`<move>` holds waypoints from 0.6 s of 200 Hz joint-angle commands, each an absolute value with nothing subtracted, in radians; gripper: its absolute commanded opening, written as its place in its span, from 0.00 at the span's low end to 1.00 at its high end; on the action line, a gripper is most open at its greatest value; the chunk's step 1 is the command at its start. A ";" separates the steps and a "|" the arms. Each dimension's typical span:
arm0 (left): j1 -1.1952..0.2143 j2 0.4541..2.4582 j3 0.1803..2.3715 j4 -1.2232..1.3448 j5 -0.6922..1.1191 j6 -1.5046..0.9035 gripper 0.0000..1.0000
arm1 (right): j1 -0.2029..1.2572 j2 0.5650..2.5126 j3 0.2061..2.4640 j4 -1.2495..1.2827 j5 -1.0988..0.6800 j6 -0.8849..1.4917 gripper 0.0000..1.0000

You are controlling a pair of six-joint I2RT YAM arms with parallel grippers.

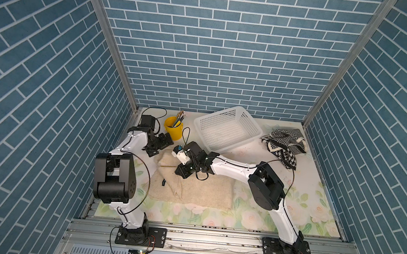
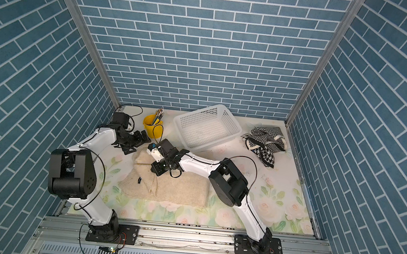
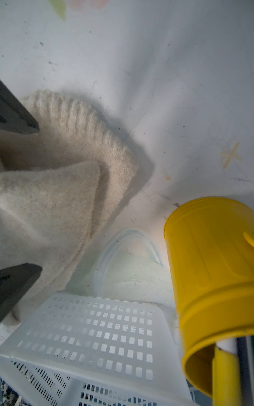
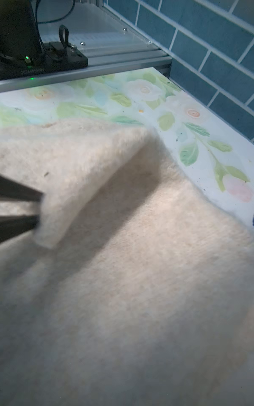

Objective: Roll up the scarf and place it into the basket
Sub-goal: Fold the scarf at the center of the board.

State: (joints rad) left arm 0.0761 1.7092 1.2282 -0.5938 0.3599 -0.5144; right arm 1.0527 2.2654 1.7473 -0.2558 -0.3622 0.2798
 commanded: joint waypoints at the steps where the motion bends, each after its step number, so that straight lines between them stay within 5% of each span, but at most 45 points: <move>1: 0.083 1.684 1.214 -0.614 0.349 -0.493 0.98 | 1.053 2.221 1.722 -0.259 -0.349 0.274 0.00; 66: 0.087 1.692 1.197 -0.583 0.370 -0.497 0.98 | 1.065 1.852 1.377 -0.162 -0.264 0.299 0.00; 83: 0.087 1.685 1.188 -0.578 0.375 -0.500 0.98 | 1.057 1.882 1.402 -0.164 -0.266 0.246 0.58; 102: 0.087 1.677 1.185 -0.583 0.374 -0.496 0.98 | 1.038 1.971 1.484 -0.188 -0.319 0.196 0.75; 120: 0.089 1.666 1.180 -0.587 0.373 -0.491 0.98 | 1.027 2.073 1.587 -0.230 -0.350 0.136 0.78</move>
